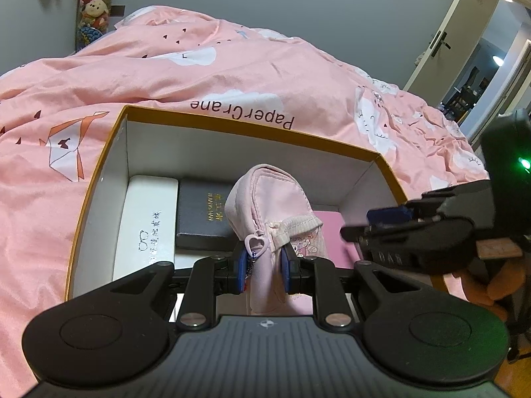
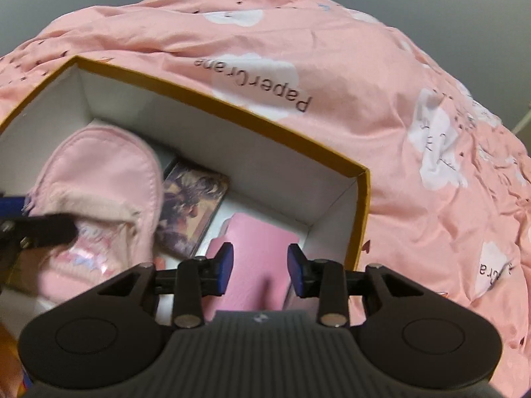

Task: Organize objects
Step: 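Open the right tool to release the pink case inside the box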

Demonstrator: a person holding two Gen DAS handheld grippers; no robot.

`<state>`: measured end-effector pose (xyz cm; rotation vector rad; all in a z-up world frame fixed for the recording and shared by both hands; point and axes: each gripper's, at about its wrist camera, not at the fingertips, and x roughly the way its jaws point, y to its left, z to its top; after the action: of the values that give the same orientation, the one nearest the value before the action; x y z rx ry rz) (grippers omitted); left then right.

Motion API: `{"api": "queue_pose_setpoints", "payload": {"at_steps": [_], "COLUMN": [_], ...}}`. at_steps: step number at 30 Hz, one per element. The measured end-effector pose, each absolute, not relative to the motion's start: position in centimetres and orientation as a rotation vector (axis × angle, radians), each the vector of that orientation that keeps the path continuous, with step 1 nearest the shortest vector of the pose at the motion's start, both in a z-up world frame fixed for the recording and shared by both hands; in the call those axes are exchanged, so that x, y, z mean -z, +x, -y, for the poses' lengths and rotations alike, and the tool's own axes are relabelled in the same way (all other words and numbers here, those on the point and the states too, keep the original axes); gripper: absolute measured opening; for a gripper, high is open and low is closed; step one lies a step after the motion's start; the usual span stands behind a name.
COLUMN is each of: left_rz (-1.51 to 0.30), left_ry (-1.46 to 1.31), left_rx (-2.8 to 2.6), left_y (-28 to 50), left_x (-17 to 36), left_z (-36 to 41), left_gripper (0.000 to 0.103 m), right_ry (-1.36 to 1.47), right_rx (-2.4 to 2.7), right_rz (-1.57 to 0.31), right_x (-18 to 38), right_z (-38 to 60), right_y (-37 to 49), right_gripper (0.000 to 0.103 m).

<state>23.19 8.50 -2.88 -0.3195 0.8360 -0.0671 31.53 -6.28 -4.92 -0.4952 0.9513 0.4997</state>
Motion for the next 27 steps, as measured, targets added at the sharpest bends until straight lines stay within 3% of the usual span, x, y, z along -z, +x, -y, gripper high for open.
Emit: {"api": "queue_pose_setpoints", "payload": {"at_steps": [18, 22, 27], "left_rz": [-0.820, -0.820, -0.829], "left_ry": [-0.337, -0.337, -0.320], "left_rx": [0.078, 0.084, 0.095], "left_y": [22.8, 22.8, 23.1], "left_x": [2.3, 2.2, 2.3], "left_z": [-9.1, -9.1, -8.8], "left_gripper": [0.023, 0.023, 0.023], "right_ry": [-0.888, -0.871, -0.843], "right_rx": [-0.694, -0.699, -0.694], "right_rz": [-1.073, -1.065, -1.016], "right_x": [9.4, 9.9, 10.1], "right_z": [4.4, 4.3, 4.3], "right_y": [30.3, 31.2, 32.1], "right_gripper": [0.035, 0.023, 0.023]}}
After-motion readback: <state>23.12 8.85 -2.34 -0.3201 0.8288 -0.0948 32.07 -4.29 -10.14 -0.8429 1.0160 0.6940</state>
